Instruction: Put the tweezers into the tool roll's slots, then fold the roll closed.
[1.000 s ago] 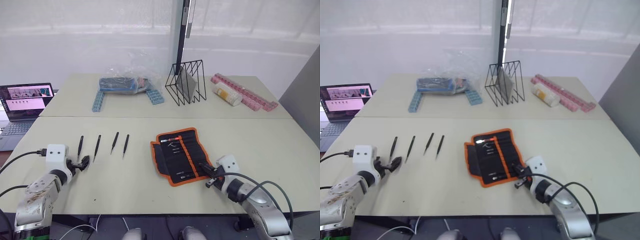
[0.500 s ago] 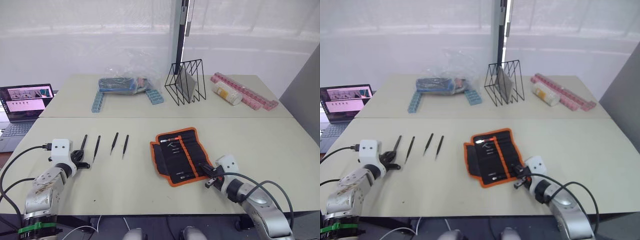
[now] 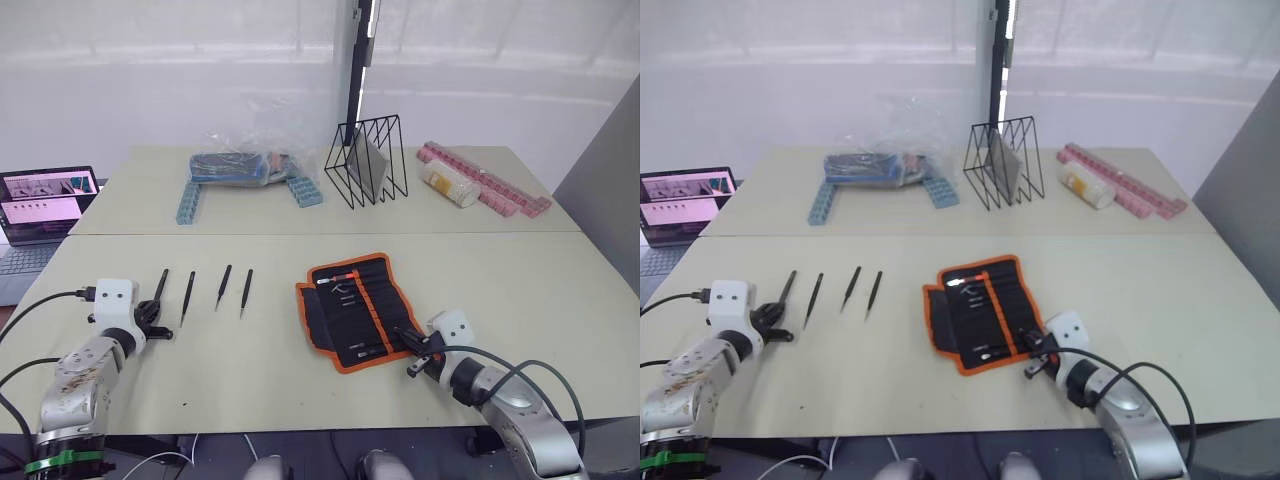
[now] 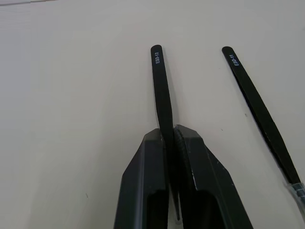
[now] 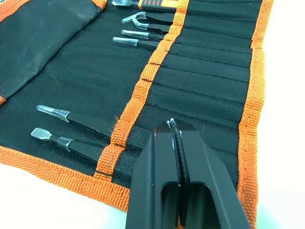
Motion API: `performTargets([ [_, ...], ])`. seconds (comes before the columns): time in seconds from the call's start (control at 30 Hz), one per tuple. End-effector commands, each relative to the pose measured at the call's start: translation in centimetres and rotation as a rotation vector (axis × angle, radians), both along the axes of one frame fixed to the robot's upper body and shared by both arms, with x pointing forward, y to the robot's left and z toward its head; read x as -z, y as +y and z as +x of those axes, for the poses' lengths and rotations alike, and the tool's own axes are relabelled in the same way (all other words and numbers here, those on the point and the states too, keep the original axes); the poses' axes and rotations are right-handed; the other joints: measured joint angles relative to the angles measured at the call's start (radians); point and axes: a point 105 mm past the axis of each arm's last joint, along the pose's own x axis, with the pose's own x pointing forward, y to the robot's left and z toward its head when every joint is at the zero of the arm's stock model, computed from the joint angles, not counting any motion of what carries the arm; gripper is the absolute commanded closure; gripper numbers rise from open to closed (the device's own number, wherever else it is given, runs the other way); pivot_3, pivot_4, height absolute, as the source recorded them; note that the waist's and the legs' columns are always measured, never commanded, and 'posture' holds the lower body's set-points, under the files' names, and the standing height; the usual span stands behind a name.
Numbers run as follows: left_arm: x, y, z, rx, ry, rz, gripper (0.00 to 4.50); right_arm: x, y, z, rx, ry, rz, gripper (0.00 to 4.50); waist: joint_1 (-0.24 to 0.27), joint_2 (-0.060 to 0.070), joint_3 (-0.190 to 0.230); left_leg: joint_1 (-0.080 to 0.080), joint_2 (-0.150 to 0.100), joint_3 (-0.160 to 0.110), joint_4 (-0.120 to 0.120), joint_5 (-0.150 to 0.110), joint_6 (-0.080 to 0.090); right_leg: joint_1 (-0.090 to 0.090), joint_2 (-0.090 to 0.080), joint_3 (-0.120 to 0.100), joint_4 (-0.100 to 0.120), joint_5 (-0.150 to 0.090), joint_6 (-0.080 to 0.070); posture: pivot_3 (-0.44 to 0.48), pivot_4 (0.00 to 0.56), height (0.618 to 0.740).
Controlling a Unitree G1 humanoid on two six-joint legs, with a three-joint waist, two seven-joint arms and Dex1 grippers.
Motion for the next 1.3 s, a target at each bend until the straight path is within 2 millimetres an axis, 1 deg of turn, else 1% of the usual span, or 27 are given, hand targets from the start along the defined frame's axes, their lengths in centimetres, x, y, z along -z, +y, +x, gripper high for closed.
performTargets([
  [0.03,-4.2,-2.6,1.1,0.165,-0.098,0.075,4.48,2.0,0.0,-0.9,-0.007,0.097,-0.025,4.50,0.000,-0.002,0.001,-0.001,0.000,0.000,0.000,0.000,0.000,-0.001,0.000,0.000,0.000,0.000,0.000,0.000,0.150,0.724],
  [0.07,-5.0,-3.8,1.4,0.222,-0.109,0.071,4.48,2.0,0.1,-0.9,-0.010,0.098,-0.027,4.50,0.000,-0.003,0.001,-0.002,0.000,0.000,0.000,0.000,0.000,-0.002,-0.001,0.000,-0.001,0.000,0.000,0.000,0.150,0.724],
  [0.17,-7.0,-9.9,2.4,0.485,-0.128,0.055,4.48,2.1,0.2,-0.9,-0.010,0.100,-0.029,4.50,0.006,-0.005,0.000,-0.011,-0.001,-0.001,0.002,0.001,-0.001,-0.009,-0.003,-0.001,-0.001,0.001,0.000,0.000,0.150,0.724],
  [0.2,-7.4,-11.1,2.5,0.534,-0.128,0.051,4.48,2.1,0.3,-0.9,-0.009,0.101,-0.029,4.50,0.006,-0.007,-0.001,-0.013,-0.001,-0.001,0.002,0.001,-0.002,-0.012,-0.003,-0.001,-0.001,0.002,0.000,0.000,0.150,0.724],
  [0.23,-7.6,-11.8,2.5,0.565,-0.124,0.050,4.48,2.1,0.3,-0.9,-0.009,0.101,-0.029,4.50,0.004,-0.007,-0.001,-0.015,-0.002,-0.001,0.002,0.001,-0.002,-0.013,-0.003,-0.001,0.000,0.003,0.001,0.000,0.150,0.724],
  [0.3,-8.0,-14.5,2.5,0.687,-0.108,0.045,4.48,2.1,0.4,-0.9,-0.007,0.101,-0.029,4.50,-0.005,-0.006,-0.001,-0.016,-0.002,-0.001,0.001,0.001,-0.002,-0.015,-0.003,0.000,0.000,0.003,0.001,0.000,0.150,0.724],
  [0.37,-8.3,-17.8,2.2,0.833,-0.074,0.038,4.48,2.2,0.6,-0.9,-0.006,0.102,-0.029,4.50,-0.010,-0.005,0.000,-0.016,-0.002,0.000,0.000,0.001,-0.002,-0.016,0.000,0.001,0.000,0.003,0.001,0.000,0.150,0.724],
  [0.43,-8.0,-20.4,1.9,0.943,-0.014,0.026,4.48,2.3,0.7,-1.1,-0.004,0.103,-0.029,4.50,-0.008,-0.005,0.000,-0.016,-0.002,-0.001,0.000,0.001,-0.002,-0.015,0.002,-0.001,0.001,0.003,0.000,0.000,0.150,0.724],
  [0.53,-7.2,-23.0,1.5,1.051,0.070,0.053,4.48,2.5,0.8,-1.3,0.000,0.104,-0.029,4.50,-0.010,-0.005,0.000,-0.016,-0.005,0.000,0.001,0.002,-0.002,-0.015,0.008,-0.002,0.001,0.003,0.001,0.000,0.150,0.724],
  [0.63,-6.8,-24.5,1.0,1.120,0.130,0.065,4.48,2.5,0.9,-1.4,0.008,0.102,-0.027,4.50,-0.013,-0.005,0.000,-0.015,-0.006,0.002,0.002,0.001,-0.001,-0.014,0.013,-0.001,0.002,0.003,0.001,0.000,0.150,0.724],
  [0.67,-6.6,-24.7,0.9,1.126,0.154,0.072,4.48,2.5,0.9,-1.4,0.011,0.100,-0.025,4.50,-0.013,-0.005,0.000,-0.015,-0.005,0.001,0.002,0.001,-0.001,-0.014,0.014,-0.001,0.002,0.002,0.001,0.000,0.150,0.724],
  [0.83,-5.6,-24.6,1.2,1.140,0.235,0.215,4.48,2.3,1.0,-1.7,0.029,0.094,-0.022,4.50,-0.013,-0.005,0.000,-0.014,-0.005,0.001,0.003,0.001,0.000,-0.014,0.016,-0.001,0.003,0.002,0.002,0.000,0.150,0.724],
  [1.0,-5.4,-25.5,0.8,1.202,0.298,0.300,4.48,2.5,1.3,-2.0,0.042,0.097,-0.013,4.50,-0.010,-0.005,0.000,-0.014,-0.006,0.001,0.004,0.001,0.000,-0.014,0.016,-0.001,0.004,0.002,0.002,0.000,0.150,0.724],
  [1.13,-5.2,-25.6,0.9,1.236,0.332,0.383,4.48,2.7,1.6,-2.2,0.051,0.099,-0.007,4.50,-0.011,-0.005,0.000,-0.013,-0.006,0.002,0.005,0.001,0.000,-0.013,0.016,0.000,0.004,0.002,0.002,0.000,0.150,0.724],
  [1.3,-4.7,-25.5,1.2,1.224,0.369,0.406,4.48,2.7,1.8,-2.2,0.061,0.098,0.000,4.50,-0.016,-0.005,0.000,-0.013,-0.006,0.002,0.005,0.001,0.000,-0.014,0.017,0.000,0.005,0.002,0.002,0.000,0.150,0.724],
])
